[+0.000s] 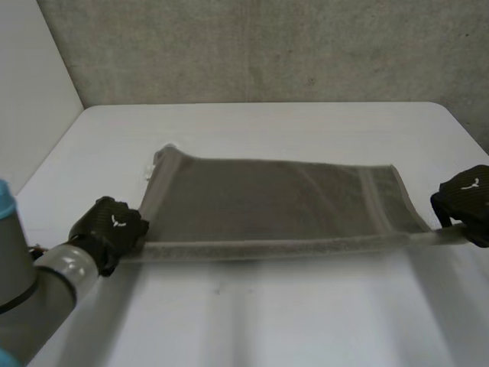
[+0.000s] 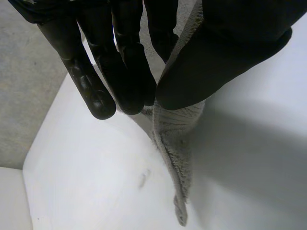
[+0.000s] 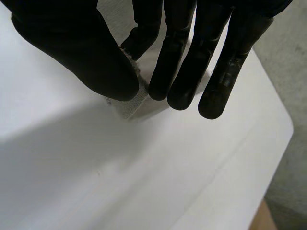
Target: Fold the towel.
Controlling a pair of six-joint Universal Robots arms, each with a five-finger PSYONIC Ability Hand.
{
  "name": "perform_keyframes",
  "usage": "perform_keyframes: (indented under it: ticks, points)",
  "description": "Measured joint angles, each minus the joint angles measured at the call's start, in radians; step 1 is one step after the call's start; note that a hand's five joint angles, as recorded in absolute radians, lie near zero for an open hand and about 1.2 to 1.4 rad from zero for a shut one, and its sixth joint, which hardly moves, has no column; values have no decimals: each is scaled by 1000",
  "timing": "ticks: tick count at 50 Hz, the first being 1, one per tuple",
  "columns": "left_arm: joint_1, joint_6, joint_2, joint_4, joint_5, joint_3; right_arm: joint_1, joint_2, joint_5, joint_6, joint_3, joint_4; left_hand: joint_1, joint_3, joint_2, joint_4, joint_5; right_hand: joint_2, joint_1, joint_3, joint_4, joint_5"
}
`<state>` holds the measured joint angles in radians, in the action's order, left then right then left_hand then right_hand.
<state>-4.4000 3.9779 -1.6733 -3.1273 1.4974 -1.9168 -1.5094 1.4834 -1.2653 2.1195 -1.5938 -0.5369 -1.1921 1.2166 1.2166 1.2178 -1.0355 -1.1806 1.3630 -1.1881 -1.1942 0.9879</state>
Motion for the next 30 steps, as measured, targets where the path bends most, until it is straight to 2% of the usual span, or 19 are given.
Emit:
perform_keyframes:
  ticks: [5,11,20,21,22,28,30]
  points:
    - [6,-1,56,75,-32,23,11,43,38,-18,-8,11,0,0,0,0,0,0,0,0,0,2]
    - [16,-6,-9,86,-74,132,4,-58,45,49,32,127,0,0,0,0,0,0,0,0,0,3]
    - [35,-6,-335,45,-76,475,-73,-323,-41,208,211,282,0,0,0,0,0,0,2,0,0,5]
    - [35,-6,-335,45,-76,475,-73,-323,-41,208,211,282,0,0,0,0,0,0,2,0,0,5]
    - [37,-7,-418,35,-74,575,-94,-379,-62,241,260,315,0,0,0,0,0,-1,2,0,0,5]
    - [46,-8,-593,26,-70,814,-129,-495,-115,308,368,409,0,0,0,0,0,-1,2,0,0,6]
    - [54,-8,-700,26,-69,968,-150,-557,-148,342,429,480,0,0,0,0,0,-1,2,0,0,6]
